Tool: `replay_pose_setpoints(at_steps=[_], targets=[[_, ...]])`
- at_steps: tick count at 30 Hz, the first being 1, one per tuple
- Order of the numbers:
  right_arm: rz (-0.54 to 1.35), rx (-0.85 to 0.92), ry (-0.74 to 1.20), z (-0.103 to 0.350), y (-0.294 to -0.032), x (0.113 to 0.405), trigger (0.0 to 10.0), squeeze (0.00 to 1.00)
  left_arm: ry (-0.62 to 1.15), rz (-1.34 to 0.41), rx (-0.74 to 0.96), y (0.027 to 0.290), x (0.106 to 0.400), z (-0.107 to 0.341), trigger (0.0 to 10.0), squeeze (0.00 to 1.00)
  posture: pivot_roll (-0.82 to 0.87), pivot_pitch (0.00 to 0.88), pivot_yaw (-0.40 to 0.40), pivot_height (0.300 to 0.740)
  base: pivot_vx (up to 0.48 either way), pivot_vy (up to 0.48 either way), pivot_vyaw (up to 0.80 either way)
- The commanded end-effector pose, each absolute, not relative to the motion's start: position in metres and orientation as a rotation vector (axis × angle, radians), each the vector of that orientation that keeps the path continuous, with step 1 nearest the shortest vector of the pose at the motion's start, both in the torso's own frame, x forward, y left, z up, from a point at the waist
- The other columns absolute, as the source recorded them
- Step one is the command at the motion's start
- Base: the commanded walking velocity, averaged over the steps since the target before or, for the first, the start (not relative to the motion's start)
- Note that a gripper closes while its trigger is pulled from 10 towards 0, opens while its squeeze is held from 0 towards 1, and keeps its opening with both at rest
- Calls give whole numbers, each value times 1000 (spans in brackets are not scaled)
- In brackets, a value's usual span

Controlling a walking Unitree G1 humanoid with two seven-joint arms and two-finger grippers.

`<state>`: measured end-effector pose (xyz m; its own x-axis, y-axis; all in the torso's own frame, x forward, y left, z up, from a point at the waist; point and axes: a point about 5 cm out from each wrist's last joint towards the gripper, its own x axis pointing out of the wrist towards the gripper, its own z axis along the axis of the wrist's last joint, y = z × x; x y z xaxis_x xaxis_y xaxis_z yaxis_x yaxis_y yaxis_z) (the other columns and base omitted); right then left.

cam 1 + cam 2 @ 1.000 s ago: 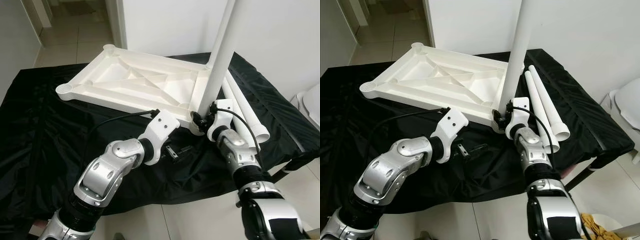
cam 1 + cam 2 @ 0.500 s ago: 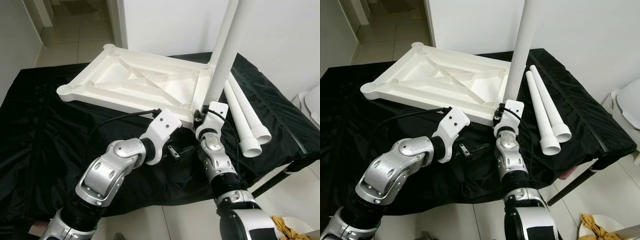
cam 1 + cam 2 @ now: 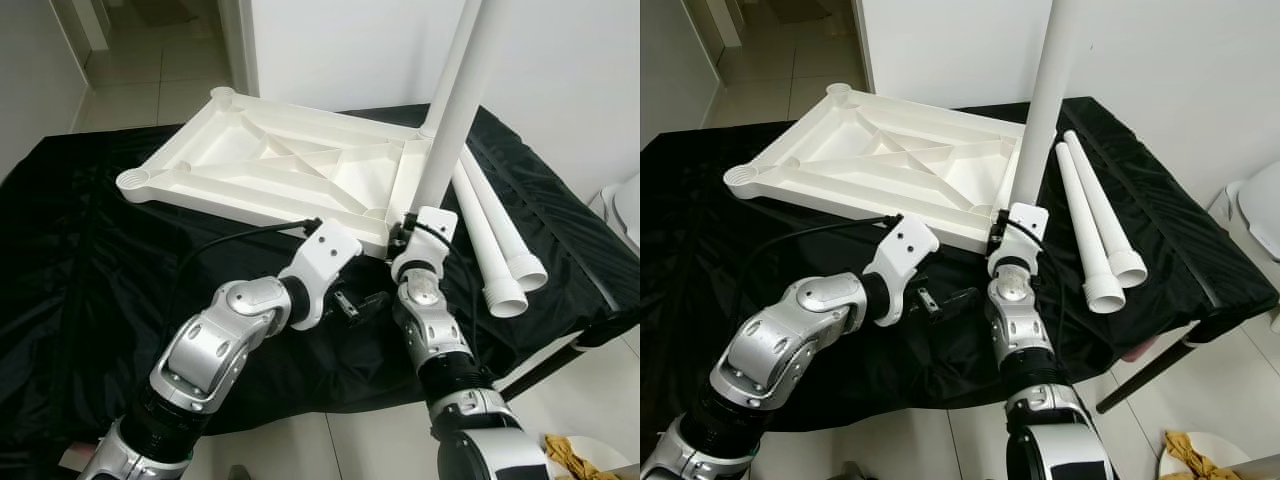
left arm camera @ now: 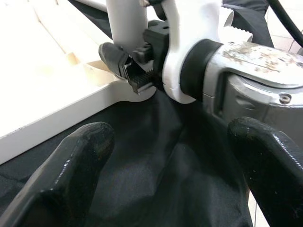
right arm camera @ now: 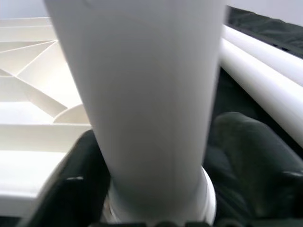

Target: Building children table

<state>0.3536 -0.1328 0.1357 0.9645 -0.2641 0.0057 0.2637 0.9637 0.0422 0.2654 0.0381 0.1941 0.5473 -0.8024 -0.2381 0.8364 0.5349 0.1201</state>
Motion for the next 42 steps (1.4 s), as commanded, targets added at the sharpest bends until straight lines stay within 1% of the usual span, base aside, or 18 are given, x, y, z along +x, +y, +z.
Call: replay_pose_setpoints(at_steps=[1,4,6,7,9,10,15,17,22,27,29,35,37,41,42], targets=[[-262,52,34,123,-137,348,10000,1000,174,-979,233,38,264,191,10000,0,-62,16,3,740,0,0,0],[-255,54,29,123,-137,348,10000,1000,174,-979,233,37,264,191,10000,0,-62,16,3,740,0,0,0],[-172,151,-17,129,-136,347,10000,1000,174,-980,232,37,263,190,10000,0,-62,16,0,740,0,0,0],[-127,168,-37,132,-136,347,10000,1000,175,-980,232,37,263,190,10000,0,-62,15,0,740,0,0,0],[-99,174,-48,134,-136,347,10000,1000,175,-981,232,37,263,190,10000,0,-62,15,0,740,0,0,0],[-53,168,-68,137,-137,347,10000,0,176,-981,232,37,263,190,10000,0,-64,14,0,740,0,0,0],[10,165,-91,141,-142,348,10000,0,177,-982,231,37,263,189,10000,0,-66,13,-1,740,0,0,0],[87,123,-143,152,-153,352,10000,0,177,-984,233,37,263,189,10000,0,-66,10,1,740,0,0,0],[138,80,-209,171,-165,357,10000,0,178,-986,234,37,262,189,10000,0,-65,13,1,740,0,0,0],[173,83,-234,177,-166,356,10000,0,182,-984,233,37,262,187,10000,0,-65,16,1,740,0,0,0],[207,99,-260,179,-164,348,10000,0,182,-976,235,39,263,186,10000,0,-69,29,9,740,0,0,0],[236,95,-268,176,-163,340,10000,0,179,-968,235,40,264,185,10000,0,-78,34,19,740,0,0,0],[267,107,-288,177,-163,332,10000,0,166,-958,238,41,267,186,10000,0,-89,37,28,740,0,0,0],[270,110,-299,178,-164,328,10000,0,157,-947,239,41,270,187,10000,0,-94,40,34,740,0,0,0],[245,117,-317,179,-167,326,10000,0,153,-928,239,42,274,187,10000,0,-98,41,37,740,0,0,0]])
